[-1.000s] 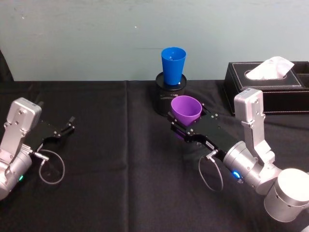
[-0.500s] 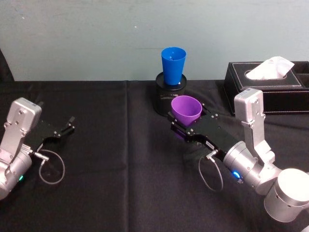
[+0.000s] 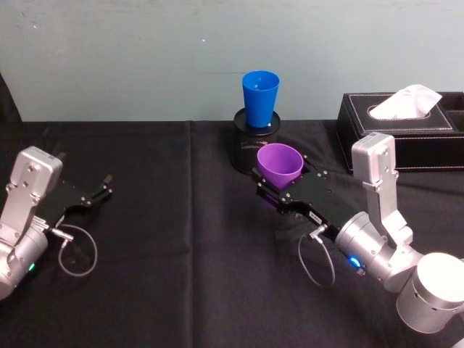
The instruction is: Pick up one cup with a gripper and tap it against the other cup.
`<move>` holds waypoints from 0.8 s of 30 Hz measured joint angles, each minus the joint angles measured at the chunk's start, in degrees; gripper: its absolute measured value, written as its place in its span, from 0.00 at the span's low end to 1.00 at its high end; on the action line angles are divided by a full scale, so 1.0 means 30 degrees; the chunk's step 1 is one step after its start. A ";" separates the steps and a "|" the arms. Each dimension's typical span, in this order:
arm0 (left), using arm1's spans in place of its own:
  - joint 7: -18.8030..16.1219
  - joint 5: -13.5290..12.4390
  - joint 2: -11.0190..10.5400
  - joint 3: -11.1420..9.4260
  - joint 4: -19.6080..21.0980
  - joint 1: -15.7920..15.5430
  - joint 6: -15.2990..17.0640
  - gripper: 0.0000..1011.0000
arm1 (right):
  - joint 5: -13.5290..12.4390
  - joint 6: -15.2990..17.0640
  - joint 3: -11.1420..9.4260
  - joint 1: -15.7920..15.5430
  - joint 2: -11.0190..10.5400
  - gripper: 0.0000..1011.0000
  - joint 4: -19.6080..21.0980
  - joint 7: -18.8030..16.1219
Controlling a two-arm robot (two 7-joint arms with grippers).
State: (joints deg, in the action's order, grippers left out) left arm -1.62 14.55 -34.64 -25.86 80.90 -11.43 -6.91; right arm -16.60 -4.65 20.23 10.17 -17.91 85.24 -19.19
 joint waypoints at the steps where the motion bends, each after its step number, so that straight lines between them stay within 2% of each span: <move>1: 0.0000 0.0000 -0.0001 -0.0001 0.0000 0.0000 -0.0001 0.99 | 0.0001 0.0001 0.0001 -0.0001 0.0000 0.73 0.0000 0.0001; 24: -0.0001 0.0000 -0.0001 0.0000 0.0000 -0.0001 0.0000 0.99 | 0.0000 0.0001 0.0001 -0.0001 -0.0001 0.73 0.0000 0.0000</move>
State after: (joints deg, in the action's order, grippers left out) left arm -1.62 14.55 -34.65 -25.86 80.90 -11.43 -6.91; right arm -16.60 -4.65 20.23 10.17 -17.92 85.24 -19.19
